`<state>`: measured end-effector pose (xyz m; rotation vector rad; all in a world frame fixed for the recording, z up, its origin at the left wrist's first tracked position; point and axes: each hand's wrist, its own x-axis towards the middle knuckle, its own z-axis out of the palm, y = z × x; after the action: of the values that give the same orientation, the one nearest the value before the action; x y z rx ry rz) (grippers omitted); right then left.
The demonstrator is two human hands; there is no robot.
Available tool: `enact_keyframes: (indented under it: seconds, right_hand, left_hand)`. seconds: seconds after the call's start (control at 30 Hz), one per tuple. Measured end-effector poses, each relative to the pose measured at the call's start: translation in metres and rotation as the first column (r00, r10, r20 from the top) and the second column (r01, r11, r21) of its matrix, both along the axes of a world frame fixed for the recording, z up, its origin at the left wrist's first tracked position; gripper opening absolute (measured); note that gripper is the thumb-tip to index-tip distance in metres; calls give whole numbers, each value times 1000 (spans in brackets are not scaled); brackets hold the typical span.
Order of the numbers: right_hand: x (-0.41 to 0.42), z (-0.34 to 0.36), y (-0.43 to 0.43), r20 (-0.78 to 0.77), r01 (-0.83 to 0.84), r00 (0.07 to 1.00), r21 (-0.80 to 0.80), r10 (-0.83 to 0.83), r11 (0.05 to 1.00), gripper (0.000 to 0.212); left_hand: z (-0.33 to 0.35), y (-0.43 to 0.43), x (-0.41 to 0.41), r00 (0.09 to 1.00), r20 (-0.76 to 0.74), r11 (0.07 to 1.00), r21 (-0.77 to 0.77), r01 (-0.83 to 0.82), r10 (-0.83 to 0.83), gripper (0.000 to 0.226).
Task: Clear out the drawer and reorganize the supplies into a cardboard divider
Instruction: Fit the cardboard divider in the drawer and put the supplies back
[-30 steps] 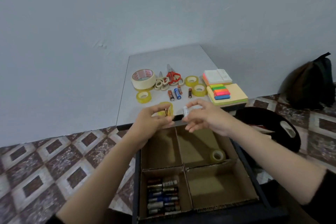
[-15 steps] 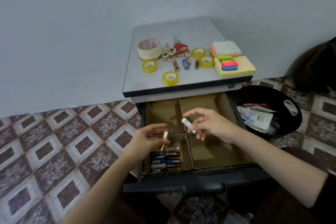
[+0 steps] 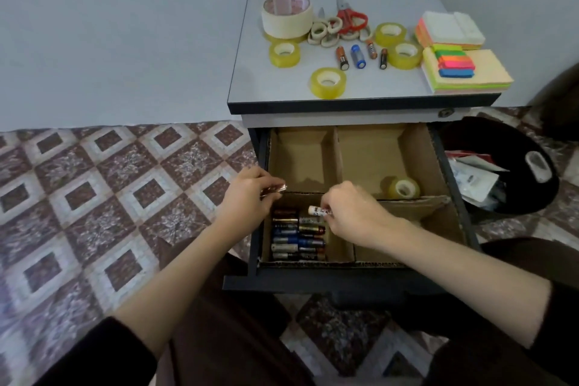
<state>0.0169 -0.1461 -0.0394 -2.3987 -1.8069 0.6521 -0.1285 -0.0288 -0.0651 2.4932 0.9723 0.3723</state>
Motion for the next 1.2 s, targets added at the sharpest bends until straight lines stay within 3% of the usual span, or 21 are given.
enact_keyframes:
  seconds: [0.2, 0.53, 0.8, 1.1, 1.2]
  right_hand:
    - [-24, -24, 18, 145, -31, 988, -107, 47, 994, 34]
    - [-35, -34, 20, 40, 141, 990, -136, -137, 981, 30]
    - [-36, -26, 14, -119, 263, 948, -234, -296, 936, 11]
    - [-36, -22, 14, -152, 215, 953, -270, -262, 939, 17]
    - [-31, -17, 13, -155, 211, 959, -161, -236, 964, 23]
  left_hand:
    - [-12, 7, 0, 999, 39, 1000, -9, 3, -2, 25]
    - [-19, 8, -1, 991, 132, 1000, 24, -10, 7, 24]
    - [-23, 9, 0, 988, 154, 1000, 24, -13, 9, 25]
    - [-16, 7, 0, 997, 78, 1000, 2, -12, 12, 25]
    - [-3, 9, -1, 999, 11, 998, -42, 46, -45, 26]
